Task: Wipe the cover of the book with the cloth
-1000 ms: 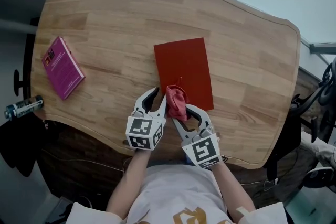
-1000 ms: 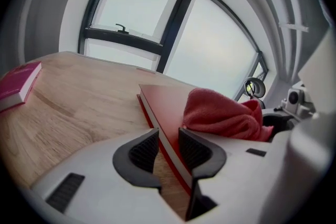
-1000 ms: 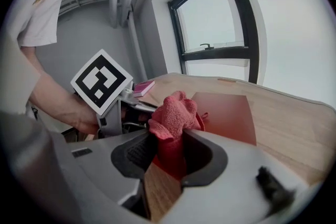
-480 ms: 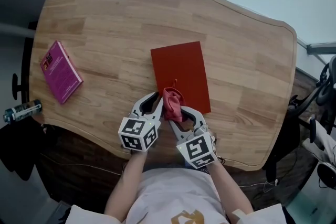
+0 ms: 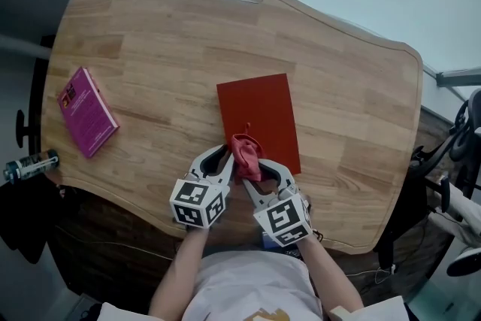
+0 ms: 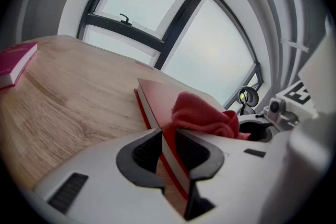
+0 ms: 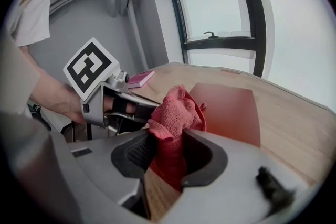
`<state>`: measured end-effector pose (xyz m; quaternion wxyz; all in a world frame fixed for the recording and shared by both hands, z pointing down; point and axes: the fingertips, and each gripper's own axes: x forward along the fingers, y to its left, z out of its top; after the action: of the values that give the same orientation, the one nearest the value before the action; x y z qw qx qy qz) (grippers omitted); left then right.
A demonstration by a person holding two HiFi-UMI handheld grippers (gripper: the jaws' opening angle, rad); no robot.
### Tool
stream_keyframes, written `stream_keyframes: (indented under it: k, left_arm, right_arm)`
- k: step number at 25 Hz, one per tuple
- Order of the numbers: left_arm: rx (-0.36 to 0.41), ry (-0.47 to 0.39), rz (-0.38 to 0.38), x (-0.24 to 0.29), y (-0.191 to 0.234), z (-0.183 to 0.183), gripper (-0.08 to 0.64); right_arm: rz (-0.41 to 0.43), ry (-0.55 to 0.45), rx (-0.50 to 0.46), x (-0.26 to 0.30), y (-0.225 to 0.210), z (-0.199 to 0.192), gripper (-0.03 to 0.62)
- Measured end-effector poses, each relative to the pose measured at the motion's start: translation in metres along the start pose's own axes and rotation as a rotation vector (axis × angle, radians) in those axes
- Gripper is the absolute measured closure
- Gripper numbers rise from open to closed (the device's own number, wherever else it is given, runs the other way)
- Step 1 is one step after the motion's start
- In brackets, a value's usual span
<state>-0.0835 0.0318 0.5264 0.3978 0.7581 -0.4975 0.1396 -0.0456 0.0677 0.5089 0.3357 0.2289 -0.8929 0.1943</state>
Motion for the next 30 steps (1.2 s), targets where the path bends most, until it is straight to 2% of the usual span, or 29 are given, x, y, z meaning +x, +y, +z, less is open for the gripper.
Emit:
stream_keyframes:
  k: [6, 30]
  left_arm:
    - [-0.011, 0.027, -0.022, 0.001, 0.001, 0.000, 0.471]
    - [0.042, 0.075, -0.049, 0.001, 0.000, 0.001, 0.468]
  right_arm:
    - [-0.006, -0.001, -0.007, 0.004, -0.012, 0.007, 0.449]
    - [-0.048, -0.033, -0.004, 0.037, -0.059, 0.051, 0.449]
